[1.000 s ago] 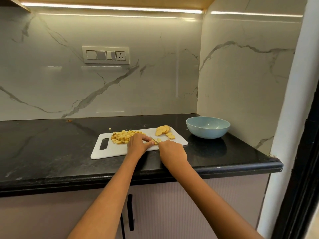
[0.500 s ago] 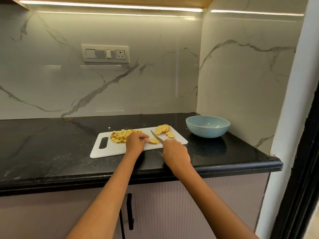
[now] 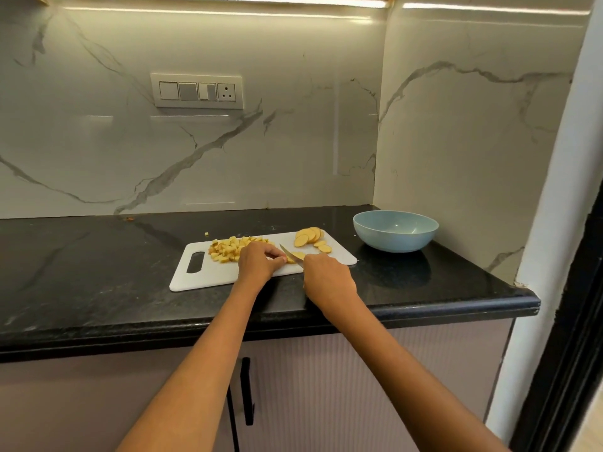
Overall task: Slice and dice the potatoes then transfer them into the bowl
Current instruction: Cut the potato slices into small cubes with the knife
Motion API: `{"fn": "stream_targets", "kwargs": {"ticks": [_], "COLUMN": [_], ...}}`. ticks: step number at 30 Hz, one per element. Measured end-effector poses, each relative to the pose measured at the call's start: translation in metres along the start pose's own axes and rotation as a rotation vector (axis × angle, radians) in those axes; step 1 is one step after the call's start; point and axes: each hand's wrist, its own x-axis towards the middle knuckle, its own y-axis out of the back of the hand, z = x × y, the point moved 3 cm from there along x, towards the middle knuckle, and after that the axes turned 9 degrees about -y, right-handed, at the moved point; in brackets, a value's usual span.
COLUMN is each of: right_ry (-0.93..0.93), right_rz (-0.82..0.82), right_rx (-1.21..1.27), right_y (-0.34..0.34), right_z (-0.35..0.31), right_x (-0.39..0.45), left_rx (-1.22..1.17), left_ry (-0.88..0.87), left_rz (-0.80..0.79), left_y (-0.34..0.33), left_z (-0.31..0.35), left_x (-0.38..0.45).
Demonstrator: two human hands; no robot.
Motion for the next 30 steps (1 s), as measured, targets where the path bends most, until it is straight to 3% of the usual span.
{"fn": "stream_targets", "kwargs": {"ticks": [6, 15, 21, 24, 27, 30], "right_ry": [0.017, 0.088, -0.104, -0.185, -0.216, -0.222], "right_rz": [-0.058, 0.027, 0.008, 0.086, 0.144, 0.139], "right_rx": [-0.017, -0.121, 0.18, 0.29, 0.334, 0.353], "right_y": [0.001, -0.002, -0.007, -0.01, -0.012, -0.011], "right_z": [-0.007, -0.005, 0.017, 0.025, 0.028, 0.029], "right_x": [0.008, -0.001, 0.012, 0.021, 0.034, 0.042], "left_rx": [0.005, -0.009, 0.042, 0.076, 0.126, 0.226], "left_ry": [-0.007, -0.037, -0.068, -0.068, -0.113, -0.241], "left_rz": [-0.01, 0.005, 0.028, 0.024, -0.069, -0.325], "left_y": [0.001, 0.001, 0.003, 0.003, -0.002, -0.009], "left_z": [-0.001, 0.0, 0.002, 0.002, 0.005, 0.01], "left_x": [-0.001, -0.003, -0.002, 0.0, 0.005, 0.017]}}
